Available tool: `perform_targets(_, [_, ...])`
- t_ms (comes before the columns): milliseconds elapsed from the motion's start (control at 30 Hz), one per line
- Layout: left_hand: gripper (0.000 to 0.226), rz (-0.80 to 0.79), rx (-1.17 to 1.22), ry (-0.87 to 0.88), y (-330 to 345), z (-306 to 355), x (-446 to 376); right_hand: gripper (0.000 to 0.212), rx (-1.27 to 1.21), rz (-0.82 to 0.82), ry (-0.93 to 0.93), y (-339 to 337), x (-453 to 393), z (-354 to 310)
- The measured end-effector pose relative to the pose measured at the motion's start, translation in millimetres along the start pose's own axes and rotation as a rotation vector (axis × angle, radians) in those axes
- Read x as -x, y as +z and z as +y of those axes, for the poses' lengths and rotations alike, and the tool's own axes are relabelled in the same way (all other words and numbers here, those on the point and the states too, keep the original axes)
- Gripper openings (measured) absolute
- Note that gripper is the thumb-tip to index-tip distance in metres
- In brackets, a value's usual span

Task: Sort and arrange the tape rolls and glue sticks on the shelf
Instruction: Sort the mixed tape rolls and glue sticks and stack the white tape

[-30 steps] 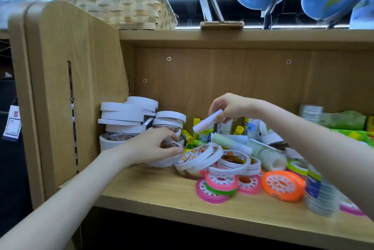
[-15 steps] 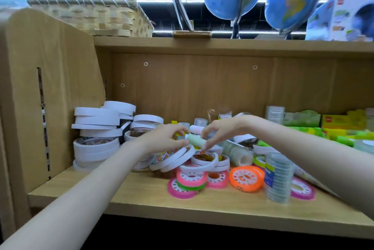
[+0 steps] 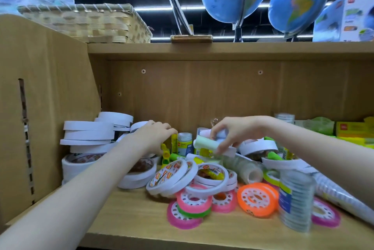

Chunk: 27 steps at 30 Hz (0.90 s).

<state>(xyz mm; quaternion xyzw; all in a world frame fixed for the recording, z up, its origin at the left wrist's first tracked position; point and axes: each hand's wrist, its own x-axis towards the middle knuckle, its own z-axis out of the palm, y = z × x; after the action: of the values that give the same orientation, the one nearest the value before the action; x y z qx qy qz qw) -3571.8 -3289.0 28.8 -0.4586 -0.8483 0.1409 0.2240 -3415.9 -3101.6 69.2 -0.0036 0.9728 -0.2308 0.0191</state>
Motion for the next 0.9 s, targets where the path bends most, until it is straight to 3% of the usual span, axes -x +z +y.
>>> perform_targets(100, [0.072, -0.099, -0.020, -0.041, -4.0, 10.1, -7.5, 0.014, -0.067, 0.103, -0.047, -10.3, 1.7, -1.0])
perform_targets(200, [0.054, -0.096, -0.185, -0.025, 4.2, 23.7, -7.6, 0.018, -0.038, 0.179, -0.051, -11.3, -3.8, -0.3])
perform_targets(300, [0.038, -0.116, -0.243, 0.030, 13.7, 24.7, -8.0, 0.021, 0.026, 0.145, -0.024, -4.6, -10.0, 1.4])
perform_targets(467, [0.046, -0.180, -0.255, 0.125, 21.8, 15.9, -15.6, 0.025, 0.059, 0.130, -0.011, 1.8, -10.7, 1.3])
perform_targets(567, [0.034, -0.187, -0.193, 0.154, 21.4, 14.6, -15.9, 0.025, 0.043, 0.143, -0.007, 0.5, -10.3, 1.5])
perform_targets(800, [0.026, 0.112, 0.316, 0.034, 4.8, 9.4, -8.6, 0.023, 0.029, 0.188, 0.000, -4.2, -2.2, 4.6])
perform_targets(900, [0.012, 0.350, 0.595, -0.028, -12.2, 12.5, -5.5, 0.018, -0.013, 0.250, 0.004, -16.1, 13.4, 10.5])
